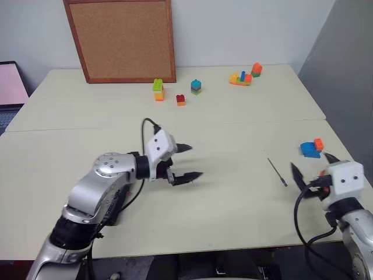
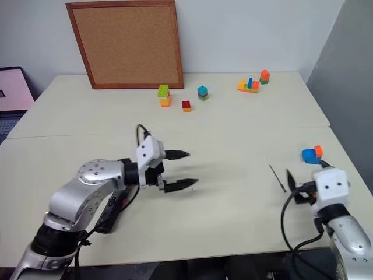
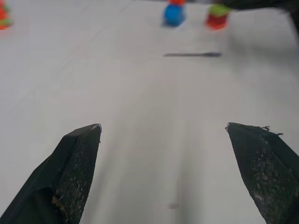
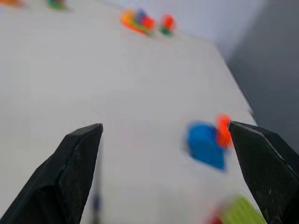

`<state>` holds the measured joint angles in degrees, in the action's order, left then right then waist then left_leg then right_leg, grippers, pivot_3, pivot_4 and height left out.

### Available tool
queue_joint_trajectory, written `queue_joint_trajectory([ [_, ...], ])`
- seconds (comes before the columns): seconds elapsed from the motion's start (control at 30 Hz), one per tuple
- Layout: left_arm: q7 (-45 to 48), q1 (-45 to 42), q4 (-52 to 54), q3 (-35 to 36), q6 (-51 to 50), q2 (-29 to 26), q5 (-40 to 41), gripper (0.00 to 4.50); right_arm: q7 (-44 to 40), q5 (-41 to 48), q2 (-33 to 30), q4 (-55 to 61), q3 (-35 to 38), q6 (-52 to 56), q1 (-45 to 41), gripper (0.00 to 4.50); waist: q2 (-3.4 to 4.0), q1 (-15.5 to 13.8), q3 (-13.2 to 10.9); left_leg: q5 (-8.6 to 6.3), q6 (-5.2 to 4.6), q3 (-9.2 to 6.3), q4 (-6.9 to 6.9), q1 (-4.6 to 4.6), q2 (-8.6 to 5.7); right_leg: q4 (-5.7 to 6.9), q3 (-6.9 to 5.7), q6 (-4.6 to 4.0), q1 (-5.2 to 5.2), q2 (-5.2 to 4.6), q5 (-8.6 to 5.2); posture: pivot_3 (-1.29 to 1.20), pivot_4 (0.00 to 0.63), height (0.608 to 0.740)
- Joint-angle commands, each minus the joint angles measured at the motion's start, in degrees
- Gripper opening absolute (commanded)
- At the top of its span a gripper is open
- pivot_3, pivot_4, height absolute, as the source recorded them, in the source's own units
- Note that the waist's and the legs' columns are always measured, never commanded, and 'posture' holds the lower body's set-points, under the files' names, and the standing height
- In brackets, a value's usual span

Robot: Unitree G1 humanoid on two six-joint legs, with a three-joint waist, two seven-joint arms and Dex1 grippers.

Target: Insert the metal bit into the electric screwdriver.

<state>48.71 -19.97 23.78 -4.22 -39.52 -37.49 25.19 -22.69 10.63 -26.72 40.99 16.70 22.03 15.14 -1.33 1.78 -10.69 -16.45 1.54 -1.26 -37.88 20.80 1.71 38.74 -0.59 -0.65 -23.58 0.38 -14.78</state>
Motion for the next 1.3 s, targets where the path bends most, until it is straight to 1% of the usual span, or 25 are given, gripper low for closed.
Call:
queue_joint_trajectory([
  [0.03,-6.5,-0.6,5.5,6.9,-8.0,1.4,5.4,4.5,-8.2,4.6,-4.6,2.5,-4.4,-0.5,-4.1,4.49,-0.03,-0.1,0.0,0.0,0.0,0.01,-0.02,0.0,-0.01,0.0,0.0,0.0,-0.02,0.0,0.0,0.0,0.15,0.74],
  [0.1,-10.8,-1.3,6.8,10.6,-13.3,1.9,7.1,4.5,-12.9,8.9,-7.6,2.9,-6.9,1.9,-7.0,4.49,-0.07,-0.2,0.0,0.0,0.0,-0.03,-0.05,0.03,-0.05,-0.02,-0.04,0.01,-0.02,-0.02,0.0,0.0,0.15,0.74],
  [0.2,-15.8,-1.2,7.5,13.9,-18.6,-0.2,5.5,4.5,-19.1,14.8,-11.1,2.4,-9.4,4.8,-11.0,4.49,-0.12,-0.2,-0.1,0.0,0.0,-0.05,-0.03,0.04,-0.08,-0.12,-0.06,0.01,-0.01,-0.02,0.01,0.0,0.15,0.74],
  [0.27,-19.7,-1.5,8.7,15.8,-24.3,-2.1,4.6,4.5,-23.7,17.1,-13.6,0.3,-10.6,4.9,-13.8,4.49,-0.19,-0.2,-0.1,0.0,0.0,-0.05,-0.02,0.05,-0.07,-0.16,-0.05,0.01,0.0,-0.02,0.01,0.0,0.15,0.74],
  [0.33,-22.7,-2.3,9.6,17.2,-29.6,-3.1,4.4,4.5,-26.8,18.0,-15.5,-1.8,-11.3,4.7,-15.5,4.49,-0.31,-0.1,-0.2,0.0,0.0,-0.06,-0.02,0.05,-0.06,-0.18,-0.05,0.01,0.0,-0.02,0.01,0.0,0.15,0.74],
  [0.4,-24.6,-3.9,10.5,20.0,-35.8,-1.9,6.4,4.5,-29.3,18.4,-16.3,-4.7,-12.0,3.5,-17.1,4.49,-0.39,-0.2,-0.2,0.0,0.0,-0.08,-0.01,0.05,-0.06,-0.2,-0.06,0.01,0.01,-0.02,0.01,0.0,0.15,0.74],
  [0.43,-25.5,-4.3,10.7,20.6,-38.4,-2.3,6.1,4.5,-30.7,17.6,-16.4,-7.0,-12.9,1.8,-18.0,4.49,-0.52,-0.2,-0.3,0.0,0.0,-0.09,0.0,0.05,-0.06,-0.22,-0.08,0.01,0.01,-0.02,0.01,0.0,0.15,0.74],
  [0.47,-26.3,-4.6,10.8,20.9,-40.5,-2.5,5.9,4.5,-31.7,16.9,-16.4,-8.7,-13.6,0.5,-18.7,4.49,-0.6,-0.3,-0.3,0.0,0.0,-0.09,-0.02,0.06,-0.06,-0.22,-0.08,0.02,0.01,-0.03,0.01,0.0,0.15,0.74],
  [0.53,-27.2,-6.1,10.8,20.7,-48.1,-4.1,5.5,4.5,-33.5,15.6,-16.2,-11.8,-15.1,-1.9,-19.9,4.49,-0.67,-0.3,-0.4,0.0,0.0,-0.08,-0.03,0.06,-0.07,-0.21,-0.08,0.02,0.02,-0.04,0.01,0.0,0.15,0.74],
  [0.6,-26.7,-6.4,11.9,20.9,-52.0,-4.6,6.9,4.5,-34.7,15.0,-16.1,-13.6,-16.1,-3.6,-20.8,4.49,-0.69,-0.3,-0.4,0.0,0.01,-0.09,-0.02,0.06,-0.07,-0.21,-0.09,0.02,0.02,-0.08,0.01,0.0,0.15,0.74],
  [0.63,-26.7,-6.0,12.6,20.6,-52.6,-5.1,7.8,4.5,-35.1,14.8,-16.0,-14.4,-16.5,-4.2,-21.2,4.49,-0.69,-0.3,-0.4,0.0,0.01,-0.09,-0.02,0.07,-0.07,-0.21,-0.08,0.02,0.01,-0.08,0.01,0.0,0.15,0.74],
  [0.73,-29.6,-4.0,13.1,21.4,-53.0,-4.3,9.0,4.5,-36.4,14.0,-16.1,-16.2,-17.6,-6.0,-22.0,4.49,-0.7,-0.3,-0.4,0.01,0.04,-0.08,-0.01,0.07,-0.03,-0.21,-0.06,0.02,0.0,-0.34,0.01,0.0,0.15,0.74],
  [0.87,-32.2,2.3,15.7,21.2,-53.0,-6.5,11.7,4.5,-37.2,13.9,-16.4,-16.5,-18.0,-6.6,-22.4,4.49,-0.7,-0.2,-0.4,0.03,0.07,-0.08,-0.01,0.04,0.04,-0.16,-0.01,0.02,0.0,-0.52,0.01,0.0,0.15,0.74],
  [0.93,-34.4,3.8,14.7,22.2,-53.0,-6.4,11.8,4.5,-37.6,14.0,-16.7,-16.0,-18.0,-6.3,-22.4,4.49,-0.72,-0.3,-0.4,0.05,0.12,-0.09,-0.01,0.04,0.05,-0.14,-0.02,0.02,0.0,-0.56,0.01,0.0,0.15,0.74],
  [1.03,-37.7,4.2,12.9,22.5,-53.0,-5.3,11.3,4.5,-38.4,15.0,-17.2,-15.1,-17.7,-5.4,-22.1,4.49,-0.73,-0.5,-0.4,0.08,0.16,-0.13,-0.03,0.03,-0.03,-0.07,-0.06,0.05,0.01,-0.64,0.03,0.0,0.15,0.74],
  [1.17,-41.7,2.7,9.3,21.8,-53.0,-0.2,13.0,4.5,-38.2,15.1,-17.4,-13.5,-18.3,-4.3,-22.6,4.49,-0.74,-0.9,-0.4,0.08,0.16,-0.14,-0.06,-0.01,-0.1,-0.04,-0.08,0.12,0.07,-0.72,0.07,0.0,0.15,0.74],
  [1.3,-44.9,-0.8,5.9,20.5,-53.0,2.5,16.1,4.5,-38.1,15.8,-17.7,-12.6,-18.2,-3.0,-23.6,4.49,-0.79,-1.5,-0.5,0.08,0.17,-0.15,-0.1,0.03,-0.1,-0.05,-0.09,0.14,0.07,-0.73,0.09,0.0,0.15,0.74],
])
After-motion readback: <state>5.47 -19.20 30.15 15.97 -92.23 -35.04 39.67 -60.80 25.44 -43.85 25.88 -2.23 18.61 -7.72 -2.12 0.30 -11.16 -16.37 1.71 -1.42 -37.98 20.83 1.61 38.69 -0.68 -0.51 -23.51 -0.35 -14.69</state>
